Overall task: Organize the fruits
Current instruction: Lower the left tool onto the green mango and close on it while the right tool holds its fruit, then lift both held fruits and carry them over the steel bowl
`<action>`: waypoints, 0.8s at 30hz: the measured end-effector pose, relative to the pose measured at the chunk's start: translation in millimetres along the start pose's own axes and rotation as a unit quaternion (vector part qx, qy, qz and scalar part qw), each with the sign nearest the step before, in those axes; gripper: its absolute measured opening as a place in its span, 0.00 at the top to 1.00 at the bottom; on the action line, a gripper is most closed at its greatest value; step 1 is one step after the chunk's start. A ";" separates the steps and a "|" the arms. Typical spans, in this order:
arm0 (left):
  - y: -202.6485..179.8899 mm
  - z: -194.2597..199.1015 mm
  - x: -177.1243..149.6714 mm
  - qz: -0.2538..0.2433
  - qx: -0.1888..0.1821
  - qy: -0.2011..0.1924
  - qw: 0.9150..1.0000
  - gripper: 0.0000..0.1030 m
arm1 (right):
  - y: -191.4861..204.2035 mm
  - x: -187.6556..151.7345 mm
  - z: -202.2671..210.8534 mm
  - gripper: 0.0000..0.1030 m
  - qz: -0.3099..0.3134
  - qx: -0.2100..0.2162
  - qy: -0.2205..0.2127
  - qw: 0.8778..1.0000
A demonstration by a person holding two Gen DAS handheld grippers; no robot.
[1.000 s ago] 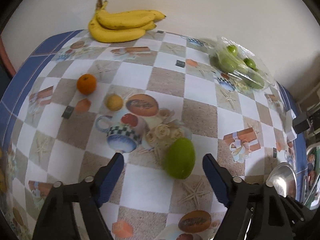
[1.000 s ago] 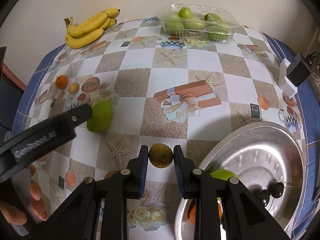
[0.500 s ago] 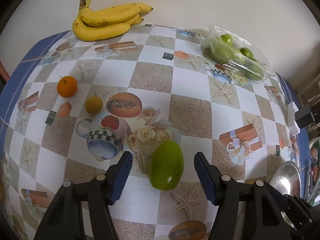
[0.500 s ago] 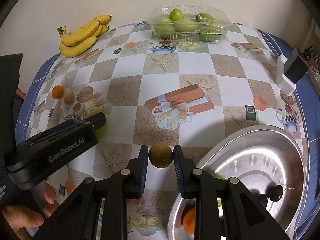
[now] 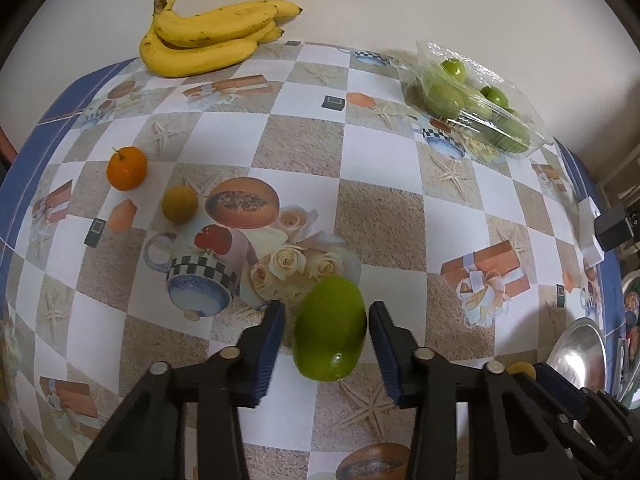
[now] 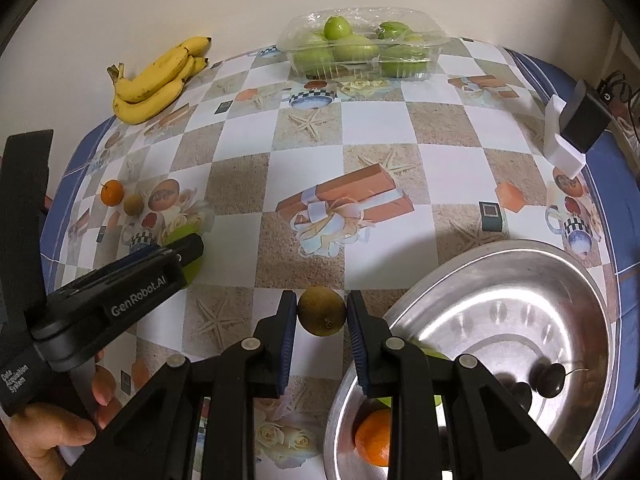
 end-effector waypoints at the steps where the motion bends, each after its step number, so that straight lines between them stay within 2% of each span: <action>1: -1.2 -0.2 -0.4 -0.002 0.002 0.001 1.000 0.60 | 0.1 0.1 -0.1 0.74 0.000 0.001 0.000 1.000; 13: -0.6 7.3 -3.5 0.008 0.005 -0.003 1.000 0.61 | -1.8 -0.5 5.4 0.74 -0.007 0.007 -0.005 1.000; 24: -4.5 55.6 -1.5 0.012 -0.003 -0.038 0.999 0.61 | -2.0 -1.8 28.9 0.74 -0.012 0.011 -0.026 1.000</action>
Point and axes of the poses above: each gripper's, at about its wrist camera, not at the fingertips, and z roughly against the way its jaws point, y to its left, x to its top, the point moved 4 cm from there along -z, roughly the way its jaws point, and after that the axes turned 8 degrees about y, right-handed, at the moved point
